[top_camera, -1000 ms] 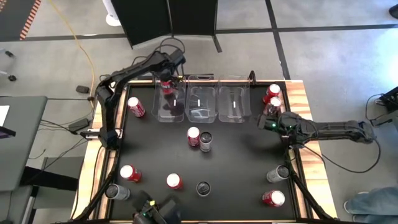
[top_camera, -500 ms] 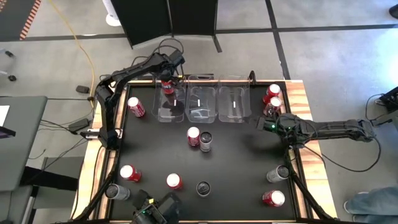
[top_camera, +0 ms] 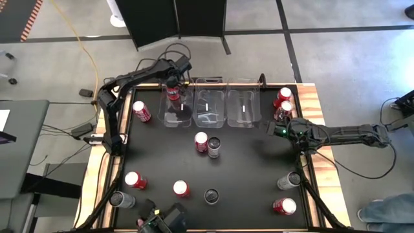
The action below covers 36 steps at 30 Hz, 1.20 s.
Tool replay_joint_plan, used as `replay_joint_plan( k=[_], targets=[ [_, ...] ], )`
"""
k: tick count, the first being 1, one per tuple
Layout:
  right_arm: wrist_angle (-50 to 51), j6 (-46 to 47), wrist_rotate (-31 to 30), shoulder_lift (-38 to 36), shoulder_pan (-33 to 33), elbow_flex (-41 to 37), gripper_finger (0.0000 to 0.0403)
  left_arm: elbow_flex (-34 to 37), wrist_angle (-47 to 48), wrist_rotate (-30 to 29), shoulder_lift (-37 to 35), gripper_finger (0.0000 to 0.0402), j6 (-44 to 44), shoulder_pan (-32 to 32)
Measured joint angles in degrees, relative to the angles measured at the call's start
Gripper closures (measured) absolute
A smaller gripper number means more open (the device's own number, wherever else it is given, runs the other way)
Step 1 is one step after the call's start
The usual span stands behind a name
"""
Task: Sort soda cans
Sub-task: Put the top left red soda can into the left transparent bin, then put the bottom right red soda can into the left transparent bin
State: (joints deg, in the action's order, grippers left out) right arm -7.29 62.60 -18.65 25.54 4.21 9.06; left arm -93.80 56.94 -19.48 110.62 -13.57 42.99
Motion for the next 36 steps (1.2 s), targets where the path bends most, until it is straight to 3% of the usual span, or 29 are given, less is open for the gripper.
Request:
replay_joint_plan(
  k=[13,23,32,36],
  targets=[
    [-0.02,1.92,-0.90,0.02,0.07,0.00,0.0138,0.00,0.42,-0.29,-13.40,0.0009,5.74,0.54],
    [-7.43,5.42,-0.92,0.01,-0.56,0.00,0.0143,-0.07,9.95,1.72,-29.29,0.0029,7.49,-2.21],
    [-17.49,5.53,-1.00,0.02,-1.18,0.00,0.0215,-0.07,14.48,1.92,-39.89,0.0061,2.54,-9.63],
    [-23.71,1.12,-2.14,0.67,-3.95,-0.01,0.0263,-0.07,16.62,7.32,-43.91,0.0065,-0.96,-13.41]
  ],
)
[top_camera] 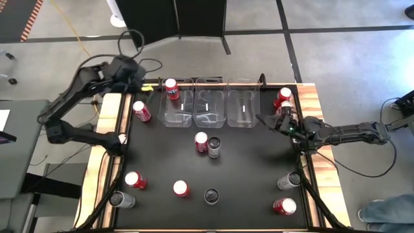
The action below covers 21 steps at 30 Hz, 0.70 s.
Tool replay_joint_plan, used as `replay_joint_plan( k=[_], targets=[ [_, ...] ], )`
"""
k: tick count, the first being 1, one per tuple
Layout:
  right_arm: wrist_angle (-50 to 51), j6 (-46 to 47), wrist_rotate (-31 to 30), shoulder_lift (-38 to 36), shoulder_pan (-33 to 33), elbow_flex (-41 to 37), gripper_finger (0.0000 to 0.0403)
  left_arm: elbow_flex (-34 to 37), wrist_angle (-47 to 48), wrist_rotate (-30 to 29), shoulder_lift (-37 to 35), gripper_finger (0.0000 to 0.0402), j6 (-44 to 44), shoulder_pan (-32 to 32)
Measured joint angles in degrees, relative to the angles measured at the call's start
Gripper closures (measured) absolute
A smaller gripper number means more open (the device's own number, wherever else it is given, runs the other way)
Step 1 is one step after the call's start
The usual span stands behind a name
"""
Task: Sort soda cans
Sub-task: Put the bottom right red soda can into the left transparent bin
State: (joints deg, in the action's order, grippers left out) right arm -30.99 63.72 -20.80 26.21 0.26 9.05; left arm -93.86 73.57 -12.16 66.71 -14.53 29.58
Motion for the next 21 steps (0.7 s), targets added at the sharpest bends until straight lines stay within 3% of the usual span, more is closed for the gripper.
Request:
replay_joint_plan(
  k=[7,12,21],
  targets=[
    [-7.14,-4.07,-8.80,4.45,-7.11,0.01,0.0331,0.00,9.58,-1.47,-5.29,0.0066,-9.75,-9.79],
    [-8.52,-6.23,-15.75,8.83,-11.16,0.12,0.0335,0.00,16.52,-4.74,-7.13,0.0066,-18.49,-18.10],
    [-8.49,-9.81,-16.66,18.01,-14.76,4.08,0.0336,0.28,15.73,-5.17,-3.40,0.0066,-36.65,-32.56]
  ],
)
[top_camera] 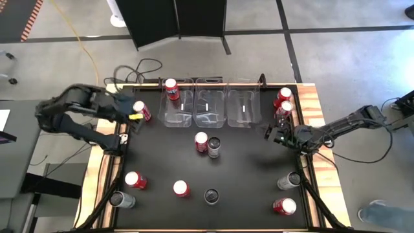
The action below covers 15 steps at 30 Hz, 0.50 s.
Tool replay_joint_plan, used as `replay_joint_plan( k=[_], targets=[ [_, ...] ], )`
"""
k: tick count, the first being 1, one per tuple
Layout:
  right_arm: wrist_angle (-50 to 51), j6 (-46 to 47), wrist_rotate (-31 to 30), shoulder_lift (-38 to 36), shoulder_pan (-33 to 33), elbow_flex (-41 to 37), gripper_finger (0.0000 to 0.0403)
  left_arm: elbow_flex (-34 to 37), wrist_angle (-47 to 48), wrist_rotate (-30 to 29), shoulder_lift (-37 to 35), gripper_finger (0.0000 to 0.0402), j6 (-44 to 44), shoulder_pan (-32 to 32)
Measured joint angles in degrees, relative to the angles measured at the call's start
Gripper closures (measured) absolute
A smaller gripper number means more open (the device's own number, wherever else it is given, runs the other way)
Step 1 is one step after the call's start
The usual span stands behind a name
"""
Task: Sort soda cans
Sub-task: Put the bottom right red soda can into the left transparent bin
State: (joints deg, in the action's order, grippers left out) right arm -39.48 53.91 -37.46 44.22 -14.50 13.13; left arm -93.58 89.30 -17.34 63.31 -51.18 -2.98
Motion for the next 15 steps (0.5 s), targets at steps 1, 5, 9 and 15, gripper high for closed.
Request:
replay_joint_plan(
  k=[1,5,9,15],
  targets=[
    [0.02,-0.24,0.06,0.86,-0.38,0.43,0.0336,0.00,-0.29,-0.39,1.25,0.0066,-1.46,-1.48],
    [-0.01,-0.95,2.07,3.59,-1.98,2.43,0.0336,0.00,-0.25,0.13,7.38,0.0066,-5.33,-6.48],
    [-0.01,-6.38,4.64,4.78,-4.98,4.12,0.0336,0.00,-0.75,4.16,13.34,0.0066,-8.31,-10.54],
    [-0.08,-15.59,4.66,4.86,-8.67,5.39,0.0319,0.02,-8.99,8.07,21.52,0.0066,-10.43,-16.94]
  ],
)
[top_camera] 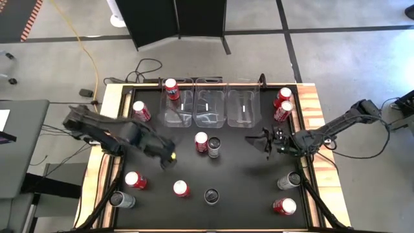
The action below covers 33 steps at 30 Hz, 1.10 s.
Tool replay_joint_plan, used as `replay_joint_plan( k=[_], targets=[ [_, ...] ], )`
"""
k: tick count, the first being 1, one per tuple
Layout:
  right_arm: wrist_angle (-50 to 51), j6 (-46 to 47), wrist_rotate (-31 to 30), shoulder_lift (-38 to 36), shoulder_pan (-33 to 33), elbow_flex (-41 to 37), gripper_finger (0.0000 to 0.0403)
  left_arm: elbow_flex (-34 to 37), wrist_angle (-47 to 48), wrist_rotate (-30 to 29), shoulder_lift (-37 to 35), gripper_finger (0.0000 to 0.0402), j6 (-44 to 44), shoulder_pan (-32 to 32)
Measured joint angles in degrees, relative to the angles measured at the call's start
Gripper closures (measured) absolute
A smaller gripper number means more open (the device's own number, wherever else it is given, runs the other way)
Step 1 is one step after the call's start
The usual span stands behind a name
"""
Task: Sort soda cans
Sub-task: Put the bottom right red soda can into the left transparent bin
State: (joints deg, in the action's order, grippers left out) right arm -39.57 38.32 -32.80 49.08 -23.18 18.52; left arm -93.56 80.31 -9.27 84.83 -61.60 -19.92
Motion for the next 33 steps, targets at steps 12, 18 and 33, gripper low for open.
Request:
replay_joint_plan(
  k=[12,18,33],
  targets=[
    [1.91,-1.30,-0.09,0.00,-0.13,0.00,0.0149,0.00,-10.05,0.24,8.75,0.0066,8.56,-13.61],
    [4.07,-1.26,-0.06,0.00,-0.13,0.00,0.0075,-0.04,-18.98,-2.86,9.86,0.0066,19.81,-15.46],
    [4.85,5.21,0.02,0.07,-4.24,0.00,0.0026,0.02,-15.10,-7.75,18.38,0.0006,25.78,-15.25]
  ],
)
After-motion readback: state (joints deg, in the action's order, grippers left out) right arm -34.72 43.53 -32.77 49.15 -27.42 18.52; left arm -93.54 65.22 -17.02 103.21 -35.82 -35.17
